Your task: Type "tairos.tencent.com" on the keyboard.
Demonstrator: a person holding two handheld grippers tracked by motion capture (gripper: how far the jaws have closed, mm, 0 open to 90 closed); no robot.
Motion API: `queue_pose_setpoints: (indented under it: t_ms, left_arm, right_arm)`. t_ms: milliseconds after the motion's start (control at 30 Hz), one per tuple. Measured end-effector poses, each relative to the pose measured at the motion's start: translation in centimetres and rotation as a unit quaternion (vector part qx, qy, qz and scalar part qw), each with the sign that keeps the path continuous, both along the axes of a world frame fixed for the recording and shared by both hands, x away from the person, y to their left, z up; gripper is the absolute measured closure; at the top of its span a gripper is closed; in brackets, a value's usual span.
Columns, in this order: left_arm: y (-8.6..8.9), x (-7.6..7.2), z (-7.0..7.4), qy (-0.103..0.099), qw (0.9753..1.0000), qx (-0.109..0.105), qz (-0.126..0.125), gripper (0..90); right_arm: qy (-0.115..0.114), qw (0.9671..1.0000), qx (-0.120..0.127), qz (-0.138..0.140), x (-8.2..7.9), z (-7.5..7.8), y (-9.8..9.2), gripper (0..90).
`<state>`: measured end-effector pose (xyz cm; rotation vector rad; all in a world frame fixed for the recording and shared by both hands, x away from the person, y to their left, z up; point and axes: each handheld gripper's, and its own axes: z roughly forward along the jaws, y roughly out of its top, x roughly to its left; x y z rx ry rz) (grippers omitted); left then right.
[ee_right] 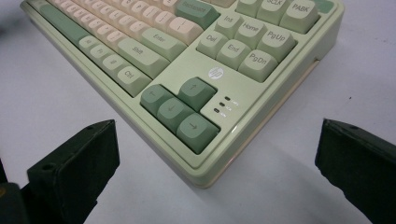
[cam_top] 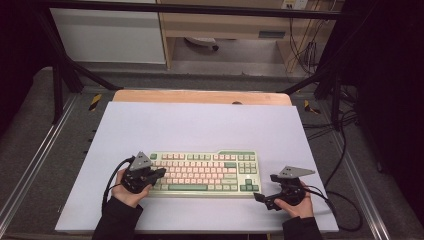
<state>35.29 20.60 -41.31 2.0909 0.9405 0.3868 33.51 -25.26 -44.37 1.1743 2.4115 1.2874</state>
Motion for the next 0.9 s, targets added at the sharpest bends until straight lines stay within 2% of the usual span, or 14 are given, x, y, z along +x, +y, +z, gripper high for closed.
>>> queue_pose_setpoints:
  t_ms: [400,733,900]
  left_arm:
    - [0.5,0.5,-1.2,0.01,0.9998,0.008,0.012,89.9]
    - [0.4,0.7,-1.6,0.012,0.9998,0.012,0.011,89.9]
    - [0.5,0.6,-1.4,0.009,0.9999,0.004,0.01,89.9]
  right_arm:
    - [-0.002,1.0,-0.002,0.001,0.0,-0.1,0.0,0.3]
    - [-0.001,1.0,-0.001,0.001,0.0,0.0,0.0,0.3]
    - [-0.002,1.0,0.002,0.001,0.0,0.1,0.0,0.3]
